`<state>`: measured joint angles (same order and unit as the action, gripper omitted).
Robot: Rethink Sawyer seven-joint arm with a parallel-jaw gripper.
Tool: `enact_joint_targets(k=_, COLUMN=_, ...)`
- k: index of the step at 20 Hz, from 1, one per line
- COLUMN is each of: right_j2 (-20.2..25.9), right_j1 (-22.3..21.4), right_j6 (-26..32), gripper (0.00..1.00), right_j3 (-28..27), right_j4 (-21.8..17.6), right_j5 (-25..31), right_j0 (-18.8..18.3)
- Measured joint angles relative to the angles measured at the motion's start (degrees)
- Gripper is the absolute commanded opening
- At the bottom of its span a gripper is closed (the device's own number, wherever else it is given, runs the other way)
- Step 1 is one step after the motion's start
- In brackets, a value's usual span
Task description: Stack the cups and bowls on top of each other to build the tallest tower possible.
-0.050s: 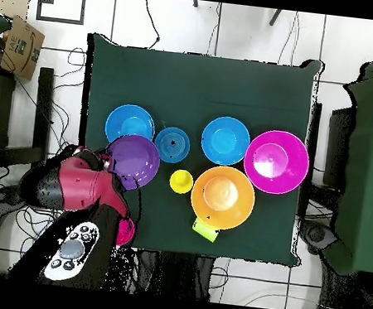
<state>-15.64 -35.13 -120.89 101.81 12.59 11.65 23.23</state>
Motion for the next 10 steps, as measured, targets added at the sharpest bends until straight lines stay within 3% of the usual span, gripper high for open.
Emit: enact_joint_targets(k=10, right_j2=0.61, right_j1=-0.08, right_j6=0.0, gripper=0.0, right_j3=0.01, right_j4=-0.01, right_j5=-0.01, right_j0=-3.16)
